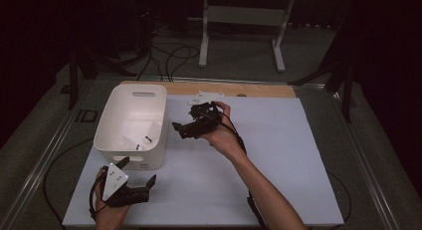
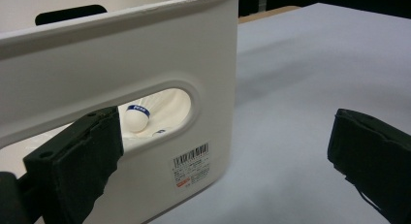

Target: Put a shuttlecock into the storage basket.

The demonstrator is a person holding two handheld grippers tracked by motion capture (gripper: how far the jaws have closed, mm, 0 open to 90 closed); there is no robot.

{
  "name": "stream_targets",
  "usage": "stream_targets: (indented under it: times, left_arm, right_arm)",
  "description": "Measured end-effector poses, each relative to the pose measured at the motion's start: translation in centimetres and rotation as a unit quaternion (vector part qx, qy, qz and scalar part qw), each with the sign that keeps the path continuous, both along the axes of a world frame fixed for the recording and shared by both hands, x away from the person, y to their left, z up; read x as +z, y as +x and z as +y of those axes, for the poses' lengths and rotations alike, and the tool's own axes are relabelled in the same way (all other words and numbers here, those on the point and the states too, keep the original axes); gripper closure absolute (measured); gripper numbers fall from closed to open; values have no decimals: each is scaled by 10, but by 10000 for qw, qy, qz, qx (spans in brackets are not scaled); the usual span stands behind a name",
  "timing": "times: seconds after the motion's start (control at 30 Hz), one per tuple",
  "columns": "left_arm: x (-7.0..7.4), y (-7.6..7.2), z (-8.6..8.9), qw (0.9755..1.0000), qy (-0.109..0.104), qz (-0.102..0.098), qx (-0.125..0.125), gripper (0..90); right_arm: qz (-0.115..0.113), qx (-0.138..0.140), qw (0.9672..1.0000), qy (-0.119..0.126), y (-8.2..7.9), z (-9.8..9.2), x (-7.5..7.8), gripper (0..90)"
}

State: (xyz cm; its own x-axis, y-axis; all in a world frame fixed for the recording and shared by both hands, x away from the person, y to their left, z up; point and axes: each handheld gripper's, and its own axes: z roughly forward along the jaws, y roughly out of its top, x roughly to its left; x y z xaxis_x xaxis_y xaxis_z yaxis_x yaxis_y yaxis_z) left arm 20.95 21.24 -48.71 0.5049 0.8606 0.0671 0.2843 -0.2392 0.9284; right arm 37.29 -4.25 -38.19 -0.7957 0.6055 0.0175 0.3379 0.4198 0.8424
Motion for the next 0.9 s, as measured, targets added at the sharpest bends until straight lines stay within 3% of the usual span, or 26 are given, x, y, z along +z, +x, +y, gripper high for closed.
stream_targets:
  times: [0.9]
  left_arm:
    - [1, 0, 1, 10000, 4, -19, 37, 1]
  right_arm:
    - [2, -241, 9997, -12, -5, -23, -9, 89]
